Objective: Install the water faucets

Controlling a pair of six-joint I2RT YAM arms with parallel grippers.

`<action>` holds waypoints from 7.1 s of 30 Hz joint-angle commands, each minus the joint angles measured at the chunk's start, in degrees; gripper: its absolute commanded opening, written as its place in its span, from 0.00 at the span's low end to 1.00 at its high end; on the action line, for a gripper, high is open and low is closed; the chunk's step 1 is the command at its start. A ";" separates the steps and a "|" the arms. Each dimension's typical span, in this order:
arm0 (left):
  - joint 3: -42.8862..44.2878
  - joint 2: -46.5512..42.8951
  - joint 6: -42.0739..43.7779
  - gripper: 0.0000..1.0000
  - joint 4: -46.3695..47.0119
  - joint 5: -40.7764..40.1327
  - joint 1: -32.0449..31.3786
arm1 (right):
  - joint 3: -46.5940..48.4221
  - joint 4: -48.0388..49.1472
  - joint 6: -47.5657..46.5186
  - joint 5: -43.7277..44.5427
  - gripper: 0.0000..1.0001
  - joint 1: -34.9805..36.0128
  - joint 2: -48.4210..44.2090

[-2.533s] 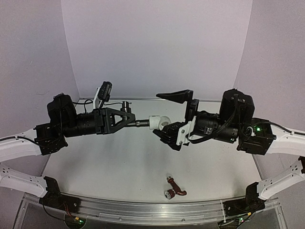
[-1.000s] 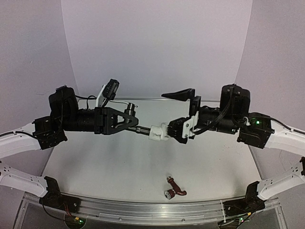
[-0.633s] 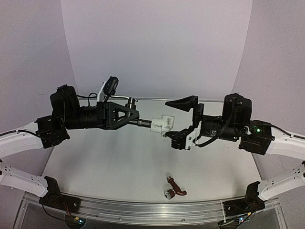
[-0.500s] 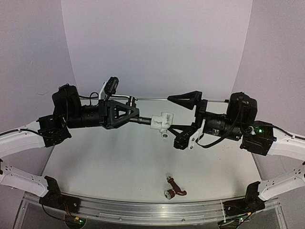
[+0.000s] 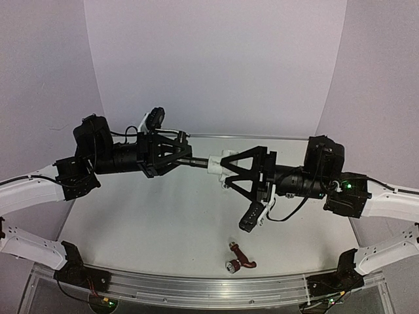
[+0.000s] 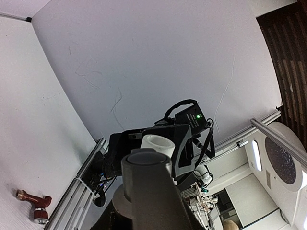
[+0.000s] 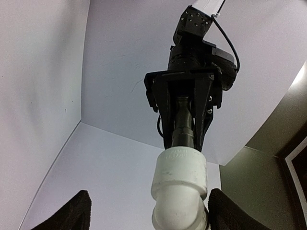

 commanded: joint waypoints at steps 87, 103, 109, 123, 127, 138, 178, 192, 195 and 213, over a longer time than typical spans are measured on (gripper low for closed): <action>1.08 -4.99 1.68 0.00 3.78 -9.00 -0.23 | 5.60 3.60 2.78 1.68 0.90 -1.86 1.30; 1.43 -3.26 -0.42 0.00 1.11 -8.61 -0.19 | 5.33 11.47 -8.82 -3.39 0.76 -0.74 6.55; 1.72 -1.95 -1.32 0.00 1.01 -7.46 -0.25 | 6.19 10.50 -10.68 -4.93 0.70 -0.72 7.33; 1.61 -0.76 -0.53 0.00 1.67 -4.71 -0.23 | 6.64 10.09 -12.44 -5.57 0.32 -0.73 7.82; 1.30 -0.70 1.04 0.11 1.87 -3.09 -0.24 | 6.58 10.16 -12.52 -6.09 0.12 -0.73 7.49; 0.27 -0.68 4.52 0.50 4.82 3.62 -0.24 | 6.47 11.90 -11.59 -10.71 0.00 -0.71 6.58; -1.07 -7.20 25.89 0.00 0.33 5.82 -0.24 | 10.86 3.03 28.88 -5.15 0.00 -0.69 3.47; 4.42 -8.43 45.65 0.00 -12.57 3.60 -0.75 | 22.78 -13.54 82.12 -10.62 0.00 -0.69 7.78; 5.09 -9.41 49.66 0.00 -15.27 2.63 -0.82 | 24.04 -15.09 94.11 -11.05 0.00 -0.70 9.06; 5.27 -11.40 55.60 0.00 -24.21 -1.77 -1.12 | 27.18 -16.52 143.14 -35.48 0.00 -8.74 18.73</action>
